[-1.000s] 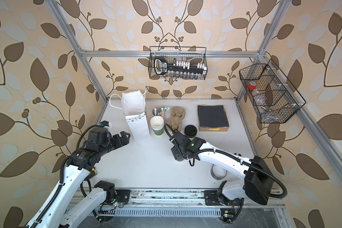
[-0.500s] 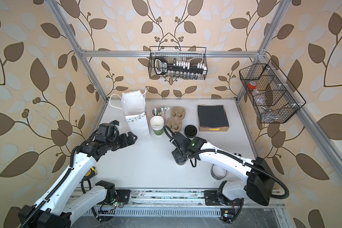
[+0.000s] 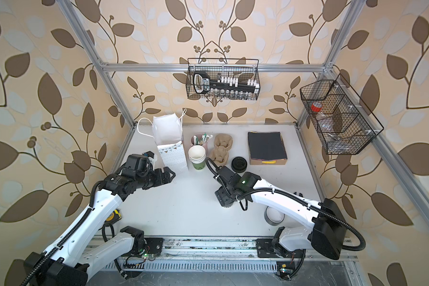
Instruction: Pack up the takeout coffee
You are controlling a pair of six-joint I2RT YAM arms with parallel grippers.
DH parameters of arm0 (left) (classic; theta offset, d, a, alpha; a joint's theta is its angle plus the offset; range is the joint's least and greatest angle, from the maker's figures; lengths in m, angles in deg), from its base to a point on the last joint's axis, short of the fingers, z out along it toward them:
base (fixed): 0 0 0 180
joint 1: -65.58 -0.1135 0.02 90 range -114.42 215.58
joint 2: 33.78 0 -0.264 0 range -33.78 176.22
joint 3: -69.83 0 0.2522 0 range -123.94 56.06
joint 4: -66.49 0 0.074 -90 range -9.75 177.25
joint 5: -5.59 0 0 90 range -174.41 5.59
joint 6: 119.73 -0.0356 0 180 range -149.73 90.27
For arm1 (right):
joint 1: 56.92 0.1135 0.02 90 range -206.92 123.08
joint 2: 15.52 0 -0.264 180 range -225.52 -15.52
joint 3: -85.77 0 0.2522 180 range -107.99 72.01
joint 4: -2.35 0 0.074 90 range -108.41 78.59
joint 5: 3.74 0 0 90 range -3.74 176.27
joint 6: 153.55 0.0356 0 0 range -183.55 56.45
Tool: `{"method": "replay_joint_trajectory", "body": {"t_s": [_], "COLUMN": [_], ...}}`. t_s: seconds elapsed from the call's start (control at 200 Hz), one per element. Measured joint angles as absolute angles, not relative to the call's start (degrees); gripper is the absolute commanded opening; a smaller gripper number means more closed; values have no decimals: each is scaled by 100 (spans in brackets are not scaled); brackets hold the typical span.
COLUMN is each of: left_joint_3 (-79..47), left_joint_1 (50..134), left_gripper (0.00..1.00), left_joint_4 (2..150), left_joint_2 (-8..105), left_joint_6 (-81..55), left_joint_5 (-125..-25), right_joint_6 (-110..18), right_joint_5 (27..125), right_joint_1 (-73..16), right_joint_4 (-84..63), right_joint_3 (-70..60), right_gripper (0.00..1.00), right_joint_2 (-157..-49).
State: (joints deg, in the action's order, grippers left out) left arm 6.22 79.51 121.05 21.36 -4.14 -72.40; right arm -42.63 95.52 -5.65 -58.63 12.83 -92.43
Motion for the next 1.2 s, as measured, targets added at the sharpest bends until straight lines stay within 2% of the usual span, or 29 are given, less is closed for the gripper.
{"method": "replay_joint_trajectory", "body": {"t_s": [0.12, 0.585, 0.705, 1.2], "left_joint_3": [622, 611, 611, 578], "left_joint_1": [7953, 7953, 8039, 10010], "left_gripper": [95, 95, 91, 88], "left_joint_4": [12118, 12133, 12155, 11506], "left_joint_2": [2136, 2186, 2214, 3242], "left_joint_6": [-425, -430, -425, 565], "left_joint_5": [-7242, -7242, -7244, -7231], "right_joint_6": [-4282, -4420, -4444, -4523], "right_joint_5": [9620, 9692, 9675, 9412], "right_joint_1": [-565, -565, -565, -572], "right_joint_4": [-5981, -6138, -6134, -5953], "right_joint_3": [1274, 1165, 1165, 1410], "right_gripper": [82, 71, 68, 68], "right_joint_2": [-9205, -9164, -9164, -8875]}}
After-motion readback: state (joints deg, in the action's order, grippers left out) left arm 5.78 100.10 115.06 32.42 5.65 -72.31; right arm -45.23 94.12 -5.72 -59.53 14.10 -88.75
